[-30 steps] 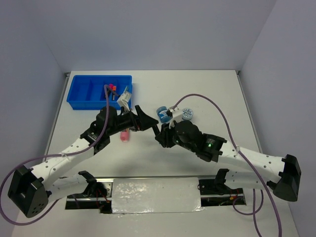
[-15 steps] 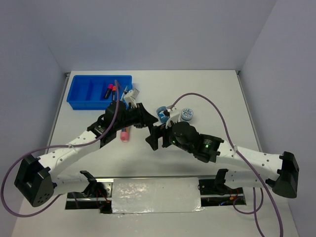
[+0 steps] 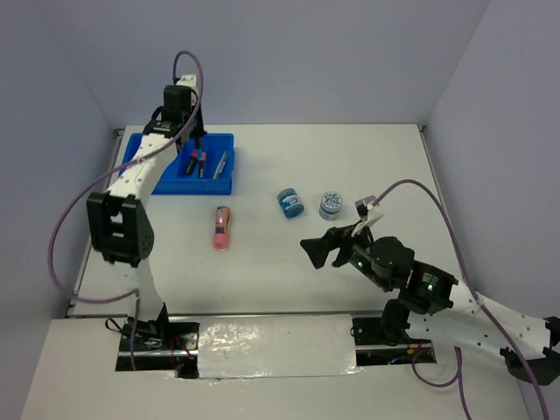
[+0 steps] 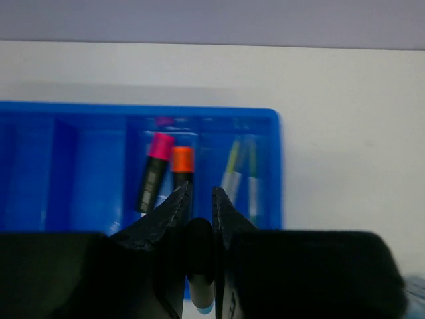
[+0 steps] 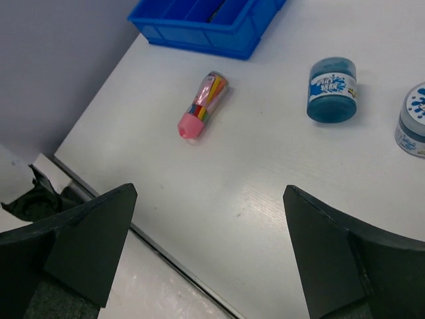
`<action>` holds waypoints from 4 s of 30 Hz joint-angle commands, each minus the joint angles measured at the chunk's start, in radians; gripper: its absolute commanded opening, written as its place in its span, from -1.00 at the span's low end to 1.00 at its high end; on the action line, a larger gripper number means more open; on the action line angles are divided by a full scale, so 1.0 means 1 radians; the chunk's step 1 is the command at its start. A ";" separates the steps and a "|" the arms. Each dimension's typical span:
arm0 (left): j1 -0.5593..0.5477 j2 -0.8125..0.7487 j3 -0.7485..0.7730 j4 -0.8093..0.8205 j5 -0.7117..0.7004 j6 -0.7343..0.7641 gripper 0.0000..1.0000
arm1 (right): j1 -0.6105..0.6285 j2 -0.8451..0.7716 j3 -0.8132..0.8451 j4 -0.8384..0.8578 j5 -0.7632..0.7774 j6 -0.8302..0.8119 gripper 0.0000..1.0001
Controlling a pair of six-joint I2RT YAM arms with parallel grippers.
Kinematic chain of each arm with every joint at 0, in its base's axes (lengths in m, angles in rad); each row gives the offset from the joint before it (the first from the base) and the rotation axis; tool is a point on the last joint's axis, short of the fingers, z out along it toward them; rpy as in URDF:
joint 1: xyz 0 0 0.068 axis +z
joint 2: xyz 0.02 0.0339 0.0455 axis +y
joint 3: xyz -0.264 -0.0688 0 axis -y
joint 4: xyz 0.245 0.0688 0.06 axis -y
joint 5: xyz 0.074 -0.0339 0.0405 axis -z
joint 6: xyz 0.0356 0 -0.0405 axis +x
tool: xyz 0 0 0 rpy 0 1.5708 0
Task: Sort the stationery into containers
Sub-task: Place the pen in the storage box, then pick up the stationery from the center of the board, then place the stationery in the storage box.
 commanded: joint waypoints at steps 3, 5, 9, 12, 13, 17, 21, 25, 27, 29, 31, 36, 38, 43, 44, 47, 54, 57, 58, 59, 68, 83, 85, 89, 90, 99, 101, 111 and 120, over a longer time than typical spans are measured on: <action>0.084 0.276 0.292 -0.094 0.040 0.287 -1.00 | -0.002 -0.096 -0.010 -0.168 -0.054 -0.026 1.00; 0.160 0.279 0.165 0.075 0.162 0.202 -0.82 | -0.003 -0.218 -0.073 -0.169 -0.095 -0.031 0.99; 0.163 0.299 0.109 0.103 0.171 0.223 -0.81 | -0.002 -0.253 -0.085 -0.160 -0.099 -0.031 0.99; 0.166 0.313 0.092 0.130 0.163 0.217 -0.47 | -0.003 -0.225 -0.069 -0.151 -0.105 -0.046 1.00; 0.166 0.323 0.105 0.119 0.160 0.214 -0.41 | -0.003 -0.212 -0.059 -0.151 -0.107 -0.052 0.99; 0.166 0.342 0.132 0.090 0.157 0.204 0.30 | -0.003 -0.137 -0.039 -0.140 -0.126 -0.060 0.99; 0.164 0.278 0.112 0.122 0.163 0.174 0.67 | -0.002 -0.110 -0.062 -0.091 -0.139 -0.043 0.99; 0.164 0.193 0.153 0.101 0.204 0.110 0.86 | -0.002 -0.054 -0.075 -0.063 -0.130 -0.031 1.00; 0.164 0.129 0.181 0.081 0.226 0.077 0.99 | -0.002 0.006 -0.078 -0.056 -0.104 -0.025 0.99; 0.163 0.071 0.229 0.026 0.247 0.028 0.99 | -0.002 0.052 -0.073 -0.054 -0.046 0.001 0.99; 0.161 0.035 0.271 -0.033 0.229 -0.022 0.99 | -0.002 0.113 -0.070 -0.048 0.002 0.055 0.99; 0.161 -0.104 0.320 -0.279 0.223 -0.104 0.99 | -0.002 0.210 -0.085 0.032 0.073 0.101 0.99; 0.161 -0.245 0.141 -0.260 0.259 -0.116 0.99 | -0.002 0.273 -0.081 0.074 0.058 0.129 1.00; 0.105 -0.550 -0.363 -0.096 0.333 -0.174 0.99 | 0.000 0.374 -0.039 0.093 0.015 0.176 1.00; 0.077 -0.619 -0.484 -0.085 0.318 -0.178 0.99 | 0.000 0.390 -0.036 0.110 -0.001 0.176 0.99; -0.027 -0.712 -0.689 -0.039 0.245 -0.228 0.99 | 0.007 0.401 -0.026 0.115 -0.041 0.179 1.00; -0.244 -0.589 -0.813 0.015 0.076 -0.297 0.99 | 0.009 0.318 -0.084 0.127 -0.099 0.201 0.99; -0.252 -0.513 -0.832 0.047 0.048 -0.305 0.99 | 0.014 0.281 -0.090 0.101 -0.120 0.198 0.99; -0.253 -0.481 -0.835 0.056 0.048 -0.300 0.99 | 0.014 0.272 -0.090 0.092 -0.126 0.196 0.99; -0.253 -0.467 -0.838 0.086 0.056 -0.293 0.99 | 0.015 0.263 -0.091 0.085 -0.128 0.192 0.99; -0.258 -0.281 -0.786 0.091 -0.024 -0.293 0.92 | 0.017 0.180 -0.110 0.088 -0.156 0.178 0.99; -0.320 -0.241 -0.735 0.033 -0.068 -0.230 -1.00 | 0.017 0.129 -0.107 0.056 -0.146 0.150 0.99; -0.340 -0.294 -0.708 -0.029 -0.120 -0.211 -1.00 | 0.017 0.109 -0.111 0.052 -0.137 0.147 1.00; -0.328 -0.417 -0.577 -0.134 -0.264 -0.164 -1.00 | 0.017 0.072 -0.121 0.047 -0.123 0.142 0.99; -0.312 -0.419 -0.544 -0.149 -0.285 -0.126 -1.00 | 0.017 0.062 -0.124 0.049 -0.123 0.139 1.00; 0.056 -0.220 -0.246 0.052 -0.096 0.221 -0.95 | 0.017 0.039 -0.121 0.047 -0.182 0.123 0.99; 0.075 -0.172 -0.217 0.131 -0.073 0.324 -0.94 | 0.017 0.026 -0.119 0.033 -0.189 0.118 0.99; 0.173 0.052 -0.181 0.337 -0.041 0.456 -0.96 | 0.017 -0.124 -0.219 0.064 -0.281 0.127 0.99; 0.238 0.142 -0.146 0.349 0.007 0.447 -0.68 | 0.020 -0.014 -0.222 0.124 -0.280 0.077 0.99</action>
